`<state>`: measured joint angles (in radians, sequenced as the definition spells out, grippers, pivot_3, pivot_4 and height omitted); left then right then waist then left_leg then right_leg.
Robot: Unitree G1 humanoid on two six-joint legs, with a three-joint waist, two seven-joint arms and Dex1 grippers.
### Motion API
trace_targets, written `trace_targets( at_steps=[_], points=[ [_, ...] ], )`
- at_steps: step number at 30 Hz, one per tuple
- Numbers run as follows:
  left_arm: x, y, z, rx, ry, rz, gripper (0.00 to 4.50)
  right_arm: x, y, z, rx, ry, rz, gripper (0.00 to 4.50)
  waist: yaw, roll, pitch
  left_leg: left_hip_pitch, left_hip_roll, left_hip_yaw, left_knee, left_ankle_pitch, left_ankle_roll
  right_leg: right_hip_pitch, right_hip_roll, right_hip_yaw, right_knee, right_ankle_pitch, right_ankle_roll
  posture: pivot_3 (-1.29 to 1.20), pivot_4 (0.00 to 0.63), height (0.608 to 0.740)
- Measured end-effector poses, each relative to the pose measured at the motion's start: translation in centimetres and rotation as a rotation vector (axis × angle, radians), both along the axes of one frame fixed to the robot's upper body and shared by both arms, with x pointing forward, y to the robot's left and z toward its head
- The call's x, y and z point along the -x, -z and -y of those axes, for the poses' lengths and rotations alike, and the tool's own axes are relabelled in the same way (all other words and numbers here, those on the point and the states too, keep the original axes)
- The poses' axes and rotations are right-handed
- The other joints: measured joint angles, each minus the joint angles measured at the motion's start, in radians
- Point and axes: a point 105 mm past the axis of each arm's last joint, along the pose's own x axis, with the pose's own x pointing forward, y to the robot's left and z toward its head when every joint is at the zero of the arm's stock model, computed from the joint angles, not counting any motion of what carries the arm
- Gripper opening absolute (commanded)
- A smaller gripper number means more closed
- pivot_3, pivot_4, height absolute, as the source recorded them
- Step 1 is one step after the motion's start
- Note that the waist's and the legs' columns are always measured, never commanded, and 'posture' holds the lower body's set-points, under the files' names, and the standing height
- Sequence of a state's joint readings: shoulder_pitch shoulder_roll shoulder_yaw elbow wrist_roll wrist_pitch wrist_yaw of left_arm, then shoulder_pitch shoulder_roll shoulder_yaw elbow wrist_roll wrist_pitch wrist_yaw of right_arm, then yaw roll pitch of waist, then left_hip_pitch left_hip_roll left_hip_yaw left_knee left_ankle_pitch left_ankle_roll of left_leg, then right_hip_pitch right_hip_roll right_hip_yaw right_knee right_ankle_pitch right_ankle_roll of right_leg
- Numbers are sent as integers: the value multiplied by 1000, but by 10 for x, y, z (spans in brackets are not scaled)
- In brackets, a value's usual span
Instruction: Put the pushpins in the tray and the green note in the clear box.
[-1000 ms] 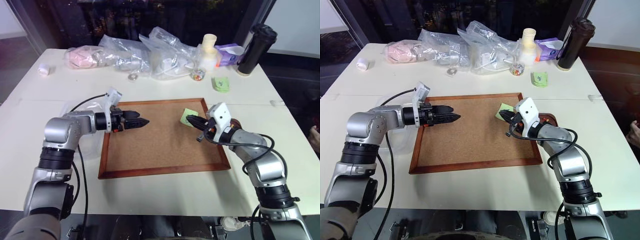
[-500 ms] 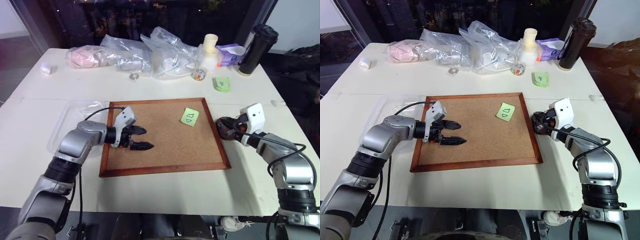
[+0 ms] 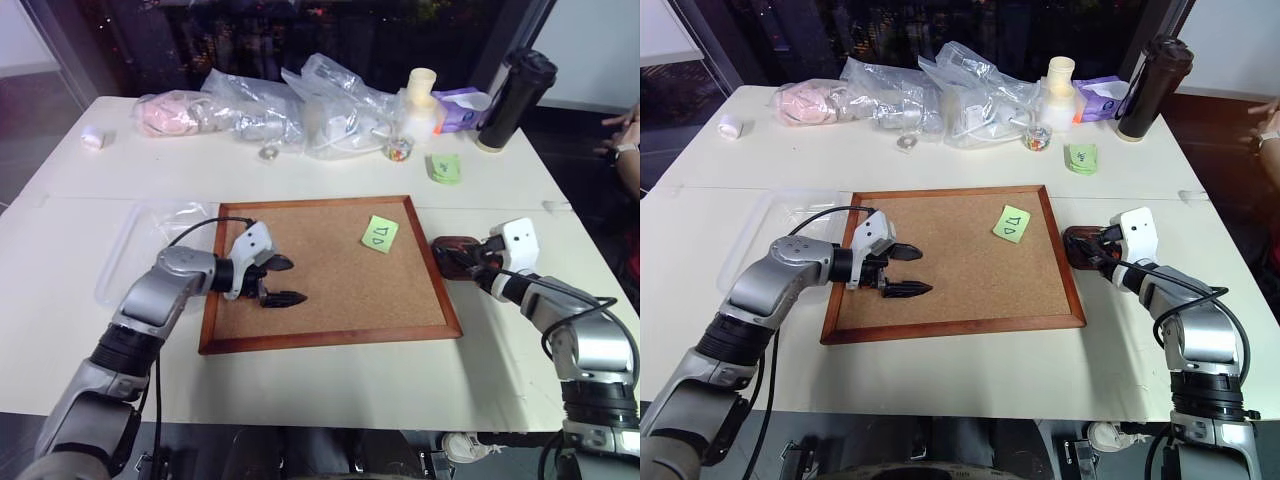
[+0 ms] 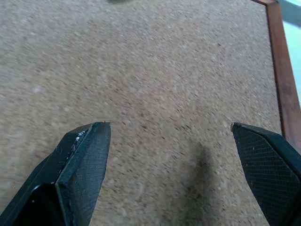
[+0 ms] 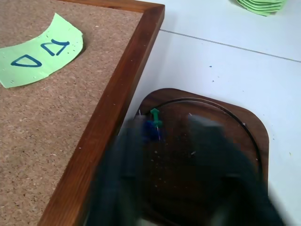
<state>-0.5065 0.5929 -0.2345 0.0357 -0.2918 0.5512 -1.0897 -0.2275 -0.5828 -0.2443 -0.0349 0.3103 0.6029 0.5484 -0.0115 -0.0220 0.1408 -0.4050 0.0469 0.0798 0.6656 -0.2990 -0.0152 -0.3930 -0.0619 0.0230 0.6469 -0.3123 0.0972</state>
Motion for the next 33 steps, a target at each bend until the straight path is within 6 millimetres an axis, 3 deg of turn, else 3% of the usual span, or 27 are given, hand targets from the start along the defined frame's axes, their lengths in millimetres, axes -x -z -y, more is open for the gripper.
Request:
trace_targets(
  at_steps=[3, 12, 16, 18, 21, 28, 33],
  points=[
    [0, 0, -2, -6, 8, 27, 4500, 1, 2, 1, 0, 5, -7, 4459, 0, 0, 0, 0, 0, 0, 0, 0, 0, 0, 0, 0, 0, 0, 0, 0, 150, 740],
    [1, 4, -4, -14, 14, 39, 4500, 3, 0, 5, -14, 13, 0, 4459, 0, 0, 0, 0, 0, 0, 0, 0, 0, 0, 0, 0, 0, 0, 0, 0, 150, 740],
    [0, 4, -6, -12, 7, 48, 4500, 0, -17, -2, -37, -12, 57, 4459, -1, 0, 0, 0, 0, 0, 0, 0, 0, 0, 0, 0, 1, 0, 0, 0, 150, 740],
    [-2, 4, -5, 0, -2, 56, 4500, -2, -30, -14, -38, -61, 104, 4459, -2, 0, 0, 0, 0, 0, 0, 0, 0, 0, 1, 0, 1, 0, 0, 0, 150, 740],
    [-5, 3, -3, 15, -15, 60, 4500, -1, -42, -50, -37, -198, 147, 4459, -1, 0, 0, 1, 0, 0, 1, 0, 0, 0, 2, 0, 1, 0, 0, 0, 150, 740],
    [-11, -2, -4, 26, -24, 80, 4500, 0, -16, -108, -26, -373, 86, 4459, 0, 0, 0, 0, 0, 0, 2, 0, 0, 0, 1, 0, 1, 0, 0, 0, 150, 740],
    [-13, -5, -7, 35, -35, 90, 4500, -3, -10, -120, -29, -386, 93, 4459, 0, 0, 0, 0, 0, 0, 2, 0, 0, 0, 1, 0, 1, 0, 0, 0, 150, 740]
  ],
)
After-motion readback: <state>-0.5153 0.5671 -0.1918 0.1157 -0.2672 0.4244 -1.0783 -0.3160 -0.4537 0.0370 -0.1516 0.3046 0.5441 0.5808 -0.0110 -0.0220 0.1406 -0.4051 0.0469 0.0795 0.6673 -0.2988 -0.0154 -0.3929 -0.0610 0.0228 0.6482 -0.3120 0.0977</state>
